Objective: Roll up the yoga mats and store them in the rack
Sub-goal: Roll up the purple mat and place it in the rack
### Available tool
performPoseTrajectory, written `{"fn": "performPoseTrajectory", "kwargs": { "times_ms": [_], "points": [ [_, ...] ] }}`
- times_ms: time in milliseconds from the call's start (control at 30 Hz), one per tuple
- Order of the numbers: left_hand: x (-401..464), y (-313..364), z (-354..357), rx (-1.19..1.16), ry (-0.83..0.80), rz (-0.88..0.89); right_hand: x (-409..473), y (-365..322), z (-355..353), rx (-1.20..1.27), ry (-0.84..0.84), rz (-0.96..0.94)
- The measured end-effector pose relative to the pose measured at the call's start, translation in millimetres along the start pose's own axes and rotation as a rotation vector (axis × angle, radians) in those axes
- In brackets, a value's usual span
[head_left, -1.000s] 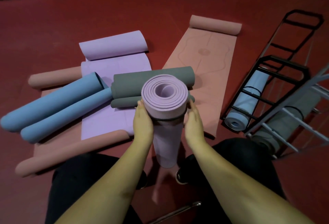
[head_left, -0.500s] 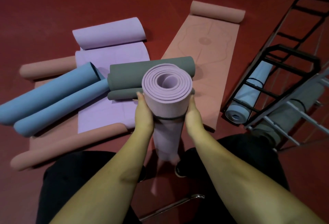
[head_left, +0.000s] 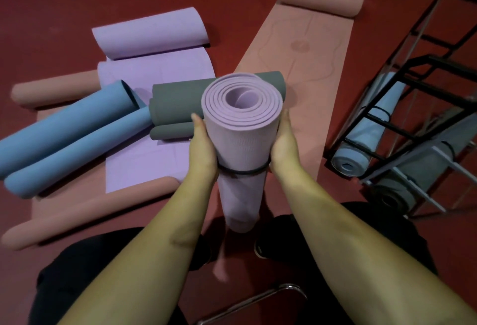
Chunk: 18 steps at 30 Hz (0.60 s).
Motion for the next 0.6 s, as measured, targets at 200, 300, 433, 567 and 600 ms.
{"fn": "performPoseTrajectory", "kwargs": {
  "times_ms": [200,300,433,567,600],
  "points": [
    [29,-47,-3,0.116,0.068,-0.119,22,47,-15,-0.302,0.030,0.033],
    [38,-70,-8,0.210,0.087,-0.152,28,70,-24,-0.329,0.025,0.164],
    [47,-67,-8,0.154,0.031,-0.155,41,70,-21,-0.225,0.029,0.177],
    [66,-19,14,-0.020,-0.018,-0.006,55,30,-1,-0.039,0.017,0.070],
    [68,-14,19,-0.009,-0.027,0.012,57,29,5,-0.023,-0.029,0.070]
  ]
}}
Point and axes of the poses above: each hand's wrist, its own x-axis towards the middle knuckle, its own z-axis out of the palm, y = z × x, the point moved 6 cm from there along x, towards the middle knuckle, and after that the axes turned 14 degrees about y, right-handed, at the moved point
